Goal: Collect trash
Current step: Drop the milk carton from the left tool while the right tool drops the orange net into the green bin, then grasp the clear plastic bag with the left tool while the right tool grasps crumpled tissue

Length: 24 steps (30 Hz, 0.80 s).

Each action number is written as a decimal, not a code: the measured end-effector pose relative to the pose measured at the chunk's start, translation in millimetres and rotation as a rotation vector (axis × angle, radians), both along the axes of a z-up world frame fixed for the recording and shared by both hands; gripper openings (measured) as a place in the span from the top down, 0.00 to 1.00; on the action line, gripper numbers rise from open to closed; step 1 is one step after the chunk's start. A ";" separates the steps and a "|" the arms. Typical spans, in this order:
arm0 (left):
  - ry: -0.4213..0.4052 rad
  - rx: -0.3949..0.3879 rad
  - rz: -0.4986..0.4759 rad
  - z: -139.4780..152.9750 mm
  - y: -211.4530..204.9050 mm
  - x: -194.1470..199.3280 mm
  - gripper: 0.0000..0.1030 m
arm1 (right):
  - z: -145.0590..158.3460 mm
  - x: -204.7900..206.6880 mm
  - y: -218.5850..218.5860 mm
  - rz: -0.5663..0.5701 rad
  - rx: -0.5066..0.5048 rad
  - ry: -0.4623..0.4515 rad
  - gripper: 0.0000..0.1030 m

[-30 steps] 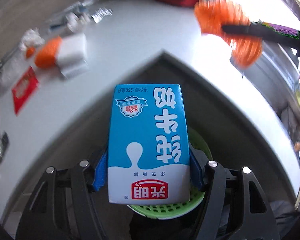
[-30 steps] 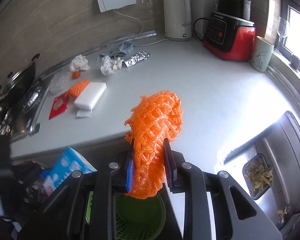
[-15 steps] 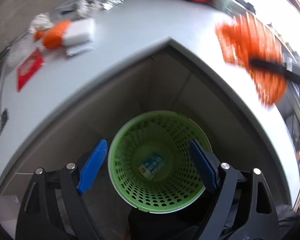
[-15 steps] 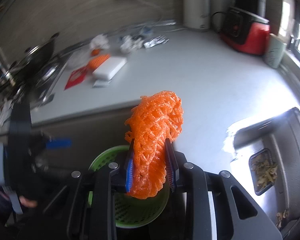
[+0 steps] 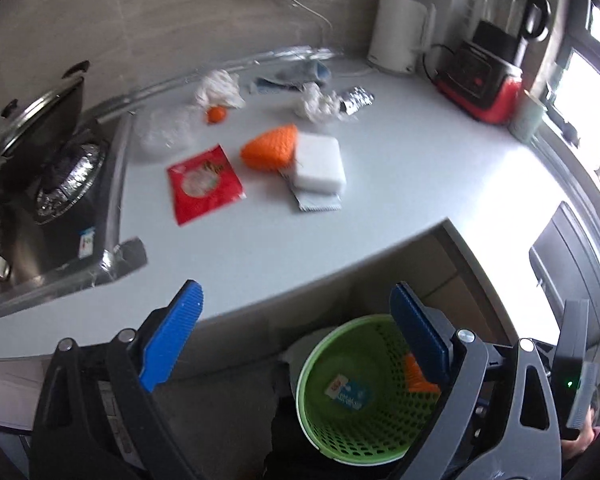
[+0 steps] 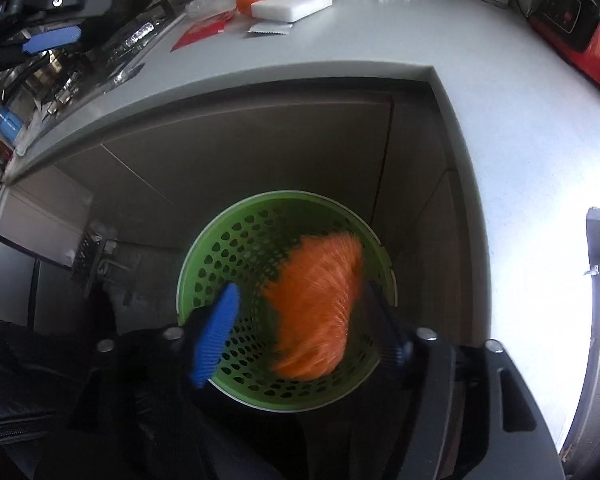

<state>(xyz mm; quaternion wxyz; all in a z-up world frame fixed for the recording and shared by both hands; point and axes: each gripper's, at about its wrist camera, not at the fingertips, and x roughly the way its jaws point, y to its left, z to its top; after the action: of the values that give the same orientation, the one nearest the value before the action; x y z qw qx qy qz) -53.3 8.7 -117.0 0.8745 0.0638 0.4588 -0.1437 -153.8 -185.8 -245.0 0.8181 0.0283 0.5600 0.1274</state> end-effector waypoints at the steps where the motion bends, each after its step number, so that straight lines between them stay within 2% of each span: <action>1: -0.003 -0.001 0.006 2.2 0.3 2.2 0.12 | 1.8 1.2 0.4 0.002 0.000 -0.005 0.22; 6: -0.009 -0.012 0.027 7.7 3.6 9.0 0.12 | 22.7 9.1 -3.4 -0.008 -0.007 -0.059 0.18; 9: -0.008 -0.022 0.040 9.4 6.2 14.9 0.11 | 39.9 22.3 -14.8 -0.062 0.002 -0.090 0.13; 16: -0.020 -0.025 0.068 11.4 12.3 29.5 0.11 | 68.5 45.4 -40.3 -0.154 0.000 -0.168 0.10; 24: -0.032 -0.013 0.108 11.8 28.5 60.0 0.11 | 83.3 83.9 -37.0 -0.142 -0.009 -0.221 0.10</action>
<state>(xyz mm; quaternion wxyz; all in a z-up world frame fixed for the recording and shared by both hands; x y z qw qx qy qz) 6.6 37.2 -105.2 0.8887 0.0355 0.4465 -0.0981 -69.9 -222.8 -161.7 0.8820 0.0500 0.4635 0.0693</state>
